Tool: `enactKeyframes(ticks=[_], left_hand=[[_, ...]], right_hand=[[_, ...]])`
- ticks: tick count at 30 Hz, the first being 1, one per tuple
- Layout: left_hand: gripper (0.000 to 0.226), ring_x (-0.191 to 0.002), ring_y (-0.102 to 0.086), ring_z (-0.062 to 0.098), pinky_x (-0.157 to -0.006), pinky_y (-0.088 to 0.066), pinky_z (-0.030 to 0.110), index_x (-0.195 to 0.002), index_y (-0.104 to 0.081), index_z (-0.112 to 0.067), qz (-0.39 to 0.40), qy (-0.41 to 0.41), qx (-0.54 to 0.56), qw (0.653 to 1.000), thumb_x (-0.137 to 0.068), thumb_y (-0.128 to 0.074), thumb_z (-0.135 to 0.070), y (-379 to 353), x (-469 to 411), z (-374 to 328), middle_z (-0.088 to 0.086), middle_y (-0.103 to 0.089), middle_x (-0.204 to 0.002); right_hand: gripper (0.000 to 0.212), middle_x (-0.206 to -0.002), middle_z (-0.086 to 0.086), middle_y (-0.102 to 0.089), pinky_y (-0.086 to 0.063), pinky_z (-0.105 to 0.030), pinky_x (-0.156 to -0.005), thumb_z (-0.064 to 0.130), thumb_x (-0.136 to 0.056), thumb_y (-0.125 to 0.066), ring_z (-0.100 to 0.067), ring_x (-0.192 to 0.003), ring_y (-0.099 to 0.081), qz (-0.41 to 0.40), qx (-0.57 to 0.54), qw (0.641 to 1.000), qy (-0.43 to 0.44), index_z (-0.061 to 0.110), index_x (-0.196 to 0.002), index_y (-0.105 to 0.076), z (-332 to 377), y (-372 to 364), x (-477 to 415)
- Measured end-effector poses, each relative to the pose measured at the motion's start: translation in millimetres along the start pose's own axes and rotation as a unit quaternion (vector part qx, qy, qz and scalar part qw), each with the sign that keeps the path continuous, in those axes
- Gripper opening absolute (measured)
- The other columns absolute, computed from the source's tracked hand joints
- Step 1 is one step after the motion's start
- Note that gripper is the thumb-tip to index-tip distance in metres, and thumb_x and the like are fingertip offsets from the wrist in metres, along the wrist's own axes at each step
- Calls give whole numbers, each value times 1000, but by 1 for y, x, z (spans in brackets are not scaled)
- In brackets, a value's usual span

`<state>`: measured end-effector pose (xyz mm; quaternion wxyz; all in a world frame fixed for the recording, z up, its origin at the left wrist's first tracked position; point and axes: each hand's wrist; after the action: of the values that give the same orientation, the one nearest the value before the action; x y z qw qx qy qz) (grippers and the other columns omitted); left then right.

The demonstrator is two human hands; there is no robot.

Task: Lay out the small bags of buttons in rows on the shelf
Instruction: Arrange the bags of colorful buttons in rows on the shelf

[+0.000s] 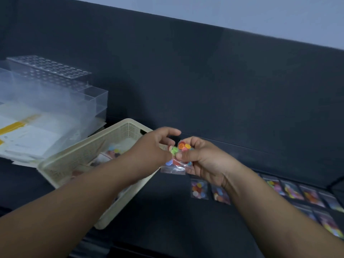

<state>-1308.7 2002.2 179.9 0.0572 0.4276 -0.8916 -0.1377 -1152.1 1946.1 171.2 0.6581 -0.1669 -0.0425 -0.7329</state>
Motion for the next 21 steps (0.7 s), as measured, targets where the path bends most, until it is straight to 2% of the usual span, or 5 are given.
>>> enactKeyframes(ticks=[6, 10, 15, 18, 21], left_hand=[[40, -71, -62, 5, -68, -52, 24, -107, -66, -20, 116, -39, -50, 991, -74, -70, 3, -60, 1, -21, -3, -67, -83], [18, -61, -57, 2, -60, -49, 18, -88, -67, -15, 77, -41, -63, 994, -75, -74, -5, -100, -2, -28, -9, -64, -68], [7, -45, -48, -2, -45, -41, 12, -75, -66, -10, 61, -18, -58, 996, -80, -71, -8, -145, -4, -35, -10, -56, -55], [7, -40, -47, -2, -41, -38, 11, -79, -65, -5, 41, 18, -20, 999, -86, -65, -8, -170, -5, -40, -3, -59, -58], [15, -58, -55, 13, -59, -48, 25, -71, -64, -12, 21, 84, 49, 995, -86, -66, -13, -192, -11, -41, 3, -62, -63]], right_hand=[[18, -83, -7, -72, -55, -24, -65, 4, -71, -71, -15, -72, -68, 8, -20, 999, -25, 11, -85, -63, 3, 54, 44], [28, -76, -7, -71, -58, -23, -59, 11, -67, -73, -14, -67, -68, -6, -26, 999, -40, 9, -91, -58, -3, 87, 67], [16, -72, -6, -68, -54, -21, -49, 21, -86, -62, -13, -59, -66, -31, -40, 997, -52, 8, -94, -58, -11, 123, 98], [36, -92, -11, -69, -54, -24, -54, 38, -92, -52, -18, -73, -69, -62, -29, 996, -49, 9, -113, -55, -20, 149, 113], [26, -113, -4, -65, -51, -29, -74, 31, -95, -49, -15, -101, -63, -75, -23, 997, 11, 17, -115, -58, -31, 175, 129]])
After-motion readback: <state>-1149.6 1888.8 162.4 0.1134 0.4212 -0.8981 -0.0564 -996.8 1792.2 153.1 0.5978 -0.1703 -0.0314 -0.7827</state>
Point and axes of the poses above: each hand's wrist, its own x-axis away from the middle knuckle, its own y-axis out of the back of the hand, z = x × y
